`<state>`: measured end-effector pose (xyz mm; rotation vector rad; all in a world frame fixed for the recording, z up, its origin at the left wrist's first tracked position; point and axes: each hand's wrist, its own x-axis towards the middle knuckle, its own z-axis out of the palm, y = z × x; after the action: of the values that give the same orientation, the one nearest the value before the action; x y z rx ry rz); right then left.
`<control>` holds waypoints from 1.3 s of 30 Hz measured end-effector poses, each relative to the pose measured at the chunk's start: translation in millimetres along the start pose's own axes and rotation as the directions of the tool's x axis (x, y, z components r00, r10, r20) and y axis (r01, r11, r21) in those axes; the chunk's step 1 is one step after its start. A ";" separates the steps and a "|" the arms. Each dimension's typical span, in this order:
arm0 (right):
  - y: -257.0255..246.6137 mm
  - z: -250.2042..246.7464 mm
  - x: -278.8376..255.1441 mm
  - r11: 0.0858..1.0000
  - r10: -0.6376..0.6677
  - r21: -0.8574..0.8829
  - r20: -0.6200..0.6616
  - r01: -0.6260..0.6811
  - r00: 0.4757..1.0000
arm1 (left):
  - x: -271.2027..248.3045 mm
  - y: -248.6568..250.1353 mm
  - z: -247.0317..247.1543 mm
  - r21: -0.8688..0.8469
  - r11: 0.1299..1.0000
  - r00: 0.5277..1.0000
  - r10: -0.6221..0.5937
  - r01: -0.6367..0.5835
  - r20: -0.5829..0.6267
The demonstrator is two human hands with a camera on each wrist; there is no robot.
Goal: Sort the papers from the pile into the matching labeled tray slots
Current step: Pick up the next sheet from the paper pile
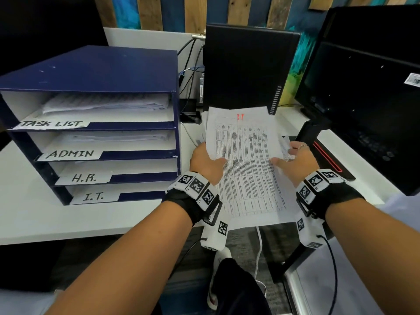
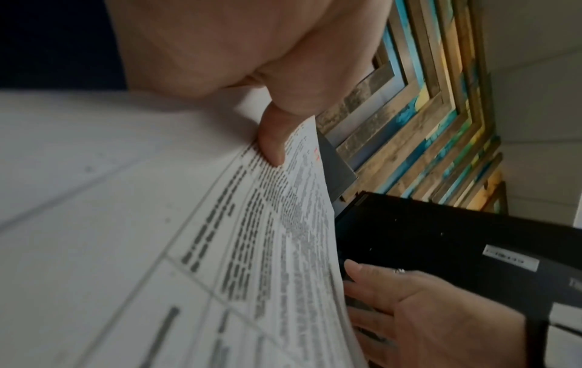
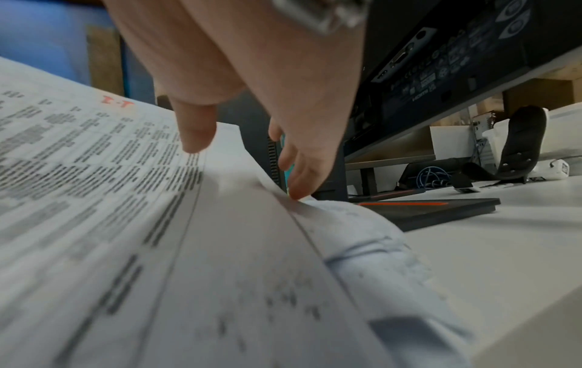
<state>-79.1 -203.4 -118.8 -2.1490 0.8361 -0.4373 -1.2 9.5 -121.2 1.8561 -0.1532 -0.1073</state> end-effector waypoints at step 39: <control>-76.3 -60.6 -34.1 0.793 -0.314 0.481 -0.200 0.372 0.928 | -27.7 86.2 -47.8 -0.179 0.850 0.863 0.456 -0.494 -0.216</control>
<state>-104.6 -175.6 -22.6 -1.7725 0.3160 -0.8704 -25.6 34.9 -25.1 1.5376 -0.4639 0.3644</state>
